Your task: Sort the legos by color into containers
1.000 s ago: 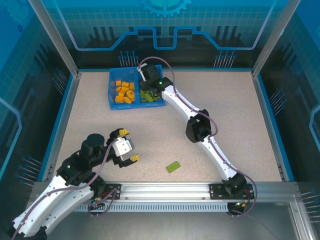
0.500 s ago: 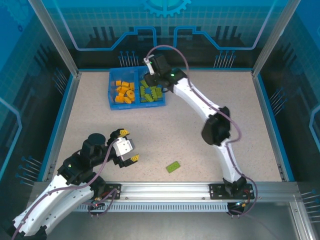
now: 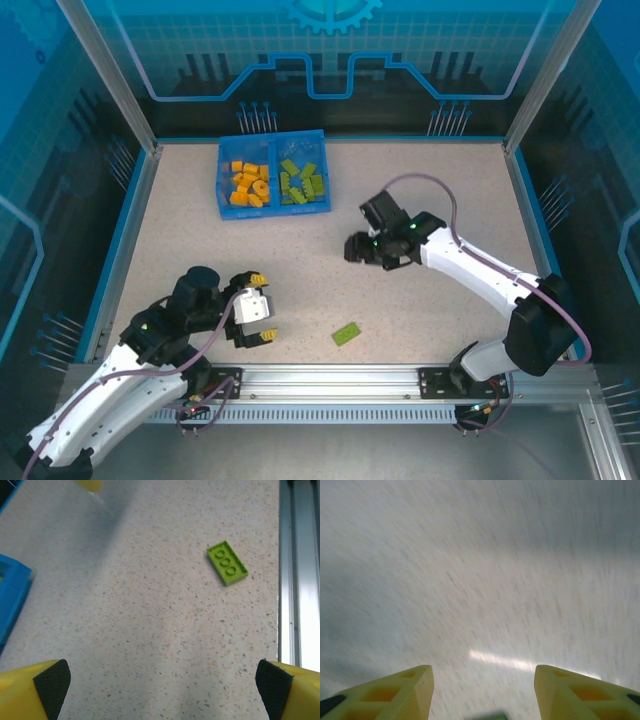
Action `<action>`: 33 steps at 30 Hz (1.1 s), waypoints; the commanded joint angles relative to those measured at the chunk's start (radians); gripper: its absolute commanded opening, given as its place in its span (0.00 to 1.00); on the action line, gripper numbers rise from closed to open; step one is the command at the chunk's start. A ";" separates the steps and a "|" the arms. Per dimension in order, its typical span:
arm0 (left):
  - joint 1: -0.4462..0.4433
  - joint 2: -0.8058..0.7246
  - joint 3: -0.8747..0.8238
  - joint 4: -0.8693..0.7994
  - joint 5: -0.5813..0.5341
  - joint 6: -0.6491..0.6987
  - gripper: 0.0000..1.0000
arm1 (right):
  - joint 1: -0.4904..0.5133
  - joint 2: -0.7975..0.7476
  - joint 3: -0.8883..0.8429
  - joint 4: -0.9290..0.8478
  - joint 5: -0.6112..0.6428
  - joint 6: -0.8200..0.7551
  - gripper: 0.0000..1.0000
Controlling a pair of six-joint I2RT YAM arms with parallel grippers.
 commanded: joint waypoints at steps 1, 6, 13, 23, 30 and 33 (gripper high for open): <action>0.002 0.056 0.037 -0.053 0.057 0.033 0.99 | 0.025 -0.058 -0.083 -0.139 -0.135 0.289 0.62; 0.002 0.072 0.036 -0.064 0.068 0.046 0.99 | 0.096 -0.103 -0.174 -0.123 -0.141 0.526 0.73; 0.003 0.069 0.026 -0.060 0.078 0.053 0.99 | 0.154 0.024 -0.190 -0.081 -0.228 0.644 0.81; 0.002 0.043 0.028 -0.064 0.120 0.073 0.99 | 0.250 0.103 -0.206 -0.003 -0.193 0.808 0.87; -0.012 0.006 0.023 -0.059 0.132 0.073 0.99 | 0.271 0.161 -0.242 0.064 -0.142 0.893 0.80; -0.021 0.006 0.026 -0.063 0.133 0.075 0.99 | 0.292 0.174 -0.243 0.076 -0.120 0.933 0.76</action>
